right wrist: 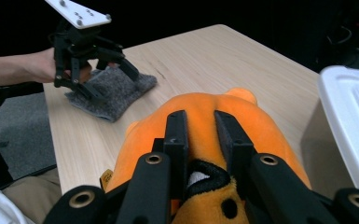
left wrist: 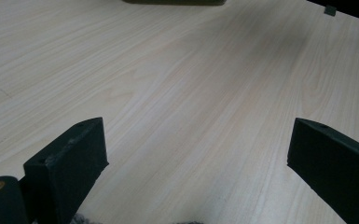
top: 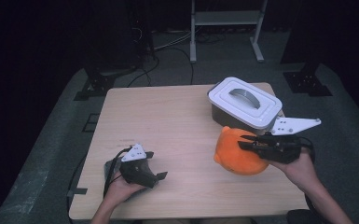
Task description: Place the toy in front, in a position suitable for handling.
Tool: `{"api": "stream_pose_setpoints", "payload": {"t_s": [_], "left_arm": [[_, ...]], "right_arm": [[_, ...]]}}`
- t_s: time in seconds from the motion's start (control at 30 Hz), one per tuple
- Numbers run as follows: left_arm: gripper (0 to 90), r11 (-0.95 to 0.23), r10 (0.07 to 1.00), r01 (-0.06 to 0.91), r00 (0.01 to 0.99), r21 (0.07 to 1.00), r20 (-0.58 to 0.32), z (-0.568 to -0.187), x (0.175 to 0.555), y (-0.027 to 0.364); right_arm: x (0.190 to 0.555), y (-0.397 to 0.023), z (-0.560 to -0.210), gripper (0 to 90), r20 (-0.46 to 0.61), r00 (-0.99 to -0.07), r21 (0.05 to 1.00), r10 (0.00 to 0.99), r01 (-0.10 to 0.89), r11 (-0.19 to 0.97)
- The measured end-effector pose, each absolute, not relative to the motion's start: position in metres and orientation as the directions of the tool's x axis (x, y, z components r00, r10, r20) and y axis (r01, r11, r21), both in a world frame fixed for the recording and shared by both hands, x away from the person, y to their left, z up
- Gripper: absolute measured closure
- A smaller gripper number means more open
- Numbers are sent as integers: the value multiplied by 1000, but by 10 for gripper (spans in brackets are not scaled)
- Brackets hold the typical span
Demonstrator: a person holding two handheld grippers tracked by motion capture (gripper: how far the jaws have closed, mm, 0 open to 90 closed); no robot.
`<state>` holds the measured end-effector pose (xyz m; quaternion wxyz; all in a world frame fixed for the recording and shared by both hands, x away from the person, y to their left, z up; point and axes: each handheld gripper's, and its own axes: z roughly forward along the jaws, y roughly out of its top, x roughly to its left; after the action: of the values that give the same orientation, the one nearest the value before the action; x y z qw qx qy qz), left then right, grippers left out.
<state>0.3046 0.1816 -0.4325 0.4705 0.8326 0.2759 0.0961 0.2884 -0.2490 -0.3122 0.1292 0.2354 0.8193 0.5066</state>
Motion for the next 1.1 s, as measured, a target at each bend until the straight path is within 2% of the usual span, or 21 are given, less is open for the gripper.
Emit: {"api": "stream_pose_setpoints", "payload": {"t_s": [0.47, 1.1], "left_arm": [[52, -385, 566, 381, 817, 841, -112, -431, 307, 192], [52, -369, 592, 391, 798, 843, -111, -428, 310, 204]], "right_arm": [[300, -201, -309, 750, 25, -907, 900, 421, 204, 386], [315, -157, -340, 749, 58, -938, 880, 341, 209, 427]]}}
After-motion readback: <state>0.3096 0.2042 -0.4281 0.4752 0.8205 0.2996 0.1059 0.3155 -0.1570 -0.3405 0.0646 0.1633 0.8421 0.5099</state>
